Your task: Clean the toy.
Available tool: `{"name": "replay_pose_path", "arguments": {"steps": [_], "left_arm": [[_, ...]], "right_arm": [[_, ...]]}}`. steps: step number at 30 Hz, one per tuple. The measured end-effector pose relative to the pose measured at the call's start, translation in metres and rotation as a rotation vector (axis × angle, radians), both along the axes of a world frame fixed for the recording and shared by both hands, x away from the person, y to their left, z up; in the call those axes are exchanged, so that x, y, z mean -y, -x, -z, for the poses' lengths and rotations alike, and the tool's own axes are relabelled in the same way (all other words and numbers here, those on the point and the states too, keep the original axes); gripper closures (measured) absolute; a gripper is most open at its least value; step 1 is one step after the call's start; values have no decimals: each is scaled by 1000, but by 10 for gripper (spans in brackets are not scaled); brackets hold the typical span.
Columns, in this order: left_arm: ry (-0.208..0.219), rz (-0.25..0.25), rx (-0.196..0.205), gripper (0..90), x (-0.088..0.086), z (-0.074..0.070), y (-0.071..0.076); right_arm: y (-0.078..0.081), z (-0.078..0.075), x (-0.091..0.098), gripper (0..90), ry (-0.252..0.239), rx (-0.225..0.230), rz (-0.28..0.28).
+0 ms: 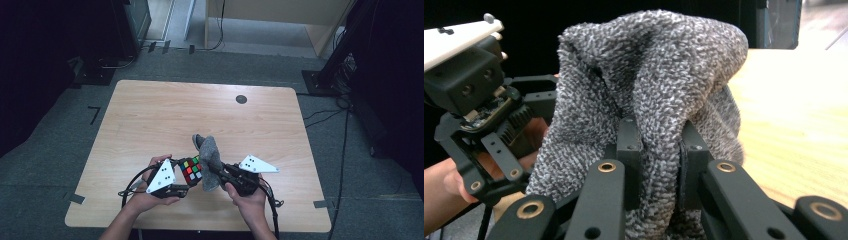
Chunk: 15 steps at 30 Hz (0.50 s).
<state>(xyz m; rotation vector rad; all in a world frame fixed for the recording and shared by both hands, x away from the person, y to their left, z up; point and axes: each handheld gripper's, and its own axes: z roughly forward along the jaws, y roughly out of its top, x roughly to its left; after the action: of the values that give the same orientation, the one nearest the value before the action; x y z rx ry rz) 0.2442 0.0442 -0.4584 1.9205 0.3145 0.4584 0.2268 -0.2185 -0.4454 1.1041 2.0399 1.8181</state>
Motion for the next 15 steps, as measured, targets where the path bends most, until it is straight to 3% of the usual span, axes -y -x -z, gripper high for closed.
{"name": "replay_pose_path", "arguments": {"steps": [3,5,6,8,10,13,15], "left_arm": [[-37,-22,6,337,4,4,-1],[-29,-7,10,337,3,3,1],[-26,-9,11,337,3,2,1],[-21,-2,13,337,3,3,1],[19,12,-2,338,0,0,1],[19,11,-1,337,-1,-2,0],[2,2,-2,338,0,0,0]], "right_arm": [[9,-9,-11,775,-11,50,-62],[11,-13,-17,775,10,69,-80],[11,-12,-17,772,10,67,-79],[6,-7,-10,774,-49,34,-92],[4,-4,-5,778,-2,35,-17],[0,1,2,778,-33,5,-3],[3,-3,-2,778,-39,16,-22]]}}
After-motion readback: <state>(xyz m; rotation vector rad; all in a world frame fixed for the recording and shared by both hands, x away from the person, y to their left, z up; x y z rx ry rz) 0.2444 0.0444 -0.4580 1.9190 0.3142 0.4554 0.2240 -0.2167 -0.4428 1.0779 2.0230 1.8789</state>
